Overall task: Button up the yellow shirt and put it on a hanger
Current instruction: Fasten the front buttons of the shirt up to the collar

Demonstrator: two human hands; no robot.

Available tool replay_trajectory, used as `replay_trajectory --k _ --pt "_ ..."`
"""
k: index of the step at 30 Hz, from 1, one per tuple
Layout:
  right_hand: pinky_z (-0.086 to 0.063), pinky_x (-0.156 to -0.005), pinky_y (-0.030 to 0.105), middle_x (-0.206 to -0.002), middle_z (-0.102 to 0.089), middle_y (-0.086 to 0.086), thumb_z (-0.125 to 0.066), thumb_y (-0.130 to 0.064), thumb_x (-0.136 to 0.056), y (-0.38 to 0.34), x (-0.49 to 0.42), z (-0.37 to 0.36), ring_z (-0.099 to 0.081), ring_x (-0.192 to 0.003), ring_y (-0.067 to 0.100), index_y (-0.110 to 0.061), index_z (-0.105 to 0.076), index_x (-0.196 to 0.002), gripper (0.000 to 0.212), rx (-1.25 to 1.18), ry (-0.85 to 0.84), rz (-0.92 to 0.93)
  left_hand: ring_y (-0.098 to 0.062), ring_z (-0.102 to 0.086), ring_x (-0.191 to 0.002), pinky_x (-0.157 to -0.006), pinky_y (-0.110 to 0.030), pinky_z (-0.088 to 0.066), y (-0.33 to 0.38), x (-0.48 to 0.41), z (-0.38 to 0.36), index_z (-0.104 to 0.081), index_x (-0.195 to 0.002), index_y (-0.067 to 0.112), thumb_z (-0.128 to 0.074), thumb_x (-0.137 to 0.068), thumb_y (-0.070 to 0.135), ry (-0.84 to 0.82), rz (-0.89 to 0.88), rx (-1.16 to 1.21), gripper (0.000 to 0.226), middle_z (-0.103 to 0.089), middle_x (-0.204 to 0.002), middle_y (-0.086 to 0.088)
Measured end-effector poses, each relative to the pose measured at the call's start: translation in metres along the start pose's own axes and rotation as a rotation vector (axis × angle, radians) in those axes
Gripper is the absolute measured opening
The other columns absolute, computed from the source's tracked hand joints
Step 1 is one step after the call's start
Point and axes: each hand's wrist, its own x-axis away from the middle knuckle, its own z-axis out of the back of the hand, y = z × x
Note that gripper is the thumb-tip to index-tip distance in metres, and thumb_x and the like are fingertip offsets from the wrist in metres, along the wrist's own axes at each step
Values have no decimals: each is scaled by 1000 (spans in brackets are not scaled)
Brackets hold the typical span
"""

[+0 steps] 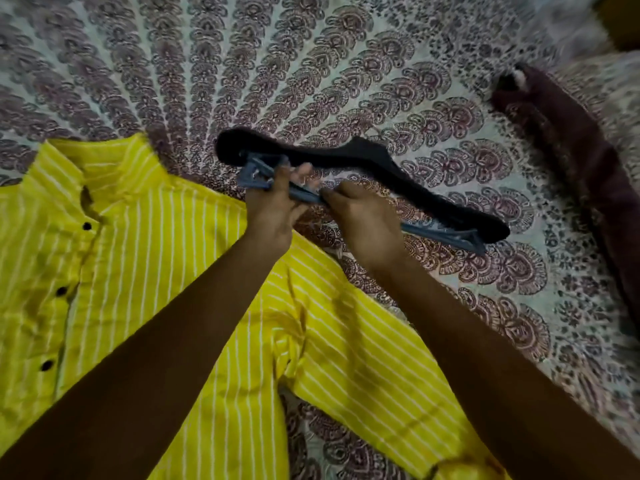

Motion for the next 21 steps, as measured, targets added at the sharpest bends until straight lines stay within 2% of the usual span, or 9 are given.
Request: replay_trajectory --k 1,3,6,8,11,13,16,19,21 --pt "-40 -49 31 -80 -63 10 -54 -26 -83 -7 0 4 -62 -67 34 -11 -67 -101 27 4 25 40 -12 -70 -73 -70 -34 -59 6 4 8 -43 -115 10 -41 -98 24 -4 -17 39 22 -66 -103 -8" --pt "-47 -66 34 -87 -67 8 -47 -43 -83 -13 3 13 -64 -82 31 -14 -69 -100 41 -16 68 4 -13 -71 -77 -73 -33 -59 19 14 33 -38 -124 15 -37 -99 22 -13 -36 86 26 -70 -107 -5" --pt "-37 -92 41 -119 -60 11 -47 -51 -87 -6 13 28 -51 -113 31 -17 -59 -119 48 59 198 -285 -15 -69 -88 -71 -29 -58 45 30 86 -47 -108 20 -32 -100 20 -33 -73 127 16 -74 -90 6" --pt "-34 -98 45 -133 -50 14 -47 -53 -89 -6 18 34 -44 -124 34 -17 -45 -134 58 89 53 -488 -15 -70 -88 -70 -28 -58 65 41 126 -49 -102 21 -30 -100 23 -22 -86 178 19 -74 -82 8" --pt "-45 -86 38 -122 -60 17 -52 -46 -90 -28 15 33 -58 -111 32 -11 -50 -130 54 -329 -305 -589 -12 -71 -79 -67 -26 -58 88 53 180 -43 -119 17 -27 -100 25 -9 -86 177 25 -74 -82 8" --pt "-48 -76 35 -100 -70 15 -57 -40 -88 -53 12 28 -65 -92 29 -9 -68 -105 37 -436 -417 -484 -12 -71 -77 -65 -25 -58 99 59 212 -37 -130 12 -29 -100 27 31 -76 141 34 -74 -81 8" --pt "-49 -65 32 -75 -68 17 -58 -37 -87 -85 5 27 -68 -70 26 3 -65 -84 40 -655 -641 -485 -12 -71 -75 -62 -23 -57 116 62 250 -40 -127 9 -30 -100 27 82 -59 136 35 -74 -80 8" --pt "-50 -64 37 -86 -67 22 -56 -30 -87 -102 -5 23 -68 -60 17 6 -60 -92 37 -817 -685 -518 -14 -71 -78 -67 -26 -58 129 55 277 -52 -111 13 -34 -99 29 120 -102 118 27 -74 -84 5" --pt "-51 -58 28 -88 -68 16 -57 -28 -87 -105 -12 17 -65 -56 11 -3 -62 -93 27 -846 -596 -535 -18 -70 -83 -77 -33 -56 124 48 288 -60 -101 15 -36 -98 37 193 -185 -166 33 -71 -92 -4"
